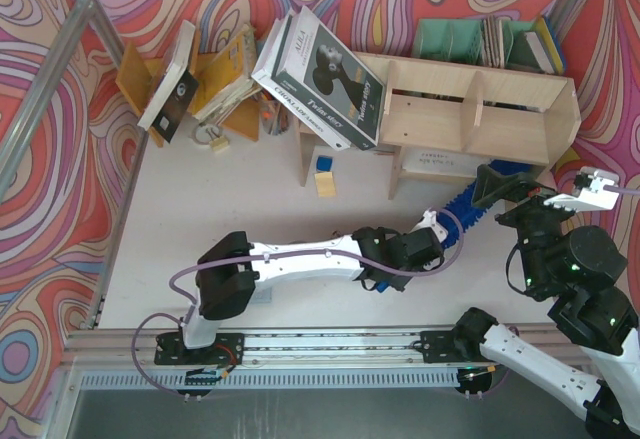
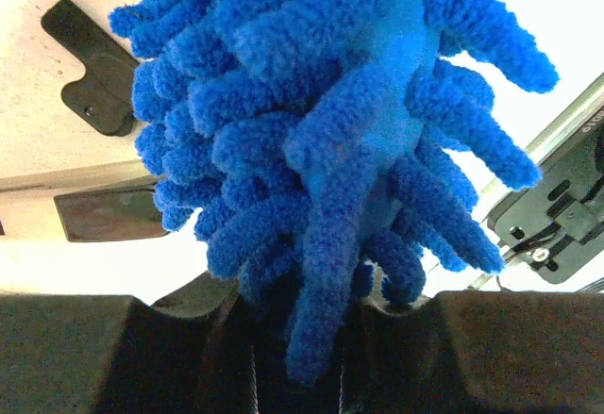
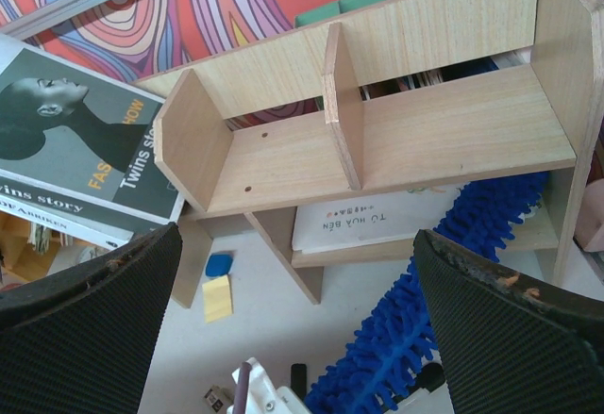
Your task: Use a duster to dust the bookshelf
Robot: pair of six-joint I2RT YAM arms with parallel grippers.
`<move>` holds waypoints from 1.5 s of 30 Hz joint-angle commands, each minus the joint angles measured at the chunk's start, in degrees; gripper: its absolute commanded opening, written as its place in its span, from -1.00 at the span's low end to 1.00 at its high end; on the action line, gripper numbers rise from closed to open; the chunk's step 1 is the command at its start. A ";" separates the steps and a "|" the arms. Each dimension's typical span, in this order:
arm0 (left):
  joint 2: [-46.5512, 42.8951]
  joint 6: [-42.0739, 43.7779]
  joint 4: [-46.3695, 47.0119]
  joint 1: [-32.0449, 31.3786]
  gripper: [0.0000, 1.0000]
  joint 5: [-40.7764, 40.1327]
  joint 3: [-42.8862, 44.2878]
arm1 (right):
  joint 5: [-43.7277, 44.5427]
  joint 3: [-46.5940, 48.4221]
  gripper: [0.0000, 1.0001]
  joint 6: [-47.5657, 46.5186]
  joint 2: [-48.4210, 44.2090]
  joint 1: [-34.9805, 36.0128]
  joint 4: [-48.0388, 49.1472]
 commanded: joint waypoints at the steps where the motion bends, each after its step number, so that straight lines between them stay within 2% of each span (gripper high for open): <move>1: -2.19 1.11 0.00 -0.34 -1.00 -0.47 -1.25 | 0.69 -0.53 0.97 -0.46 0.05 0.23 1.29; 10: -7.29 0.51 3.43 -0.63 -1.00 -6.88 -3.90 | 0.63 -0.33 0.97 -0.18 0.01 0.24 0.71; 21: -13.34 -5.87 5.61 0.56 -1.00 -13.02 -12.63 | 0.55 -0.80 0.97 0.05 -0.35 0.23 0.57; 30: -13.06 -10.15 3.27 1.96 -1.00 -13.70 -14.71 | 0.73 -1.19 0.98 0.26 -0.86 0.19 0.21; 38: -15.15 -15.89 -1.69 1.98 -1.00 -20.73 -17.16 | 1.25 -1.74 0.98 0.40 -1.73 0.25 -0.14; 45: -17.58 -20.46 -0.36 1.97 -1.00 -23.00 -19.67 | 1.09 -1.76 0.98 0.62 -1.61 0.23 -0.15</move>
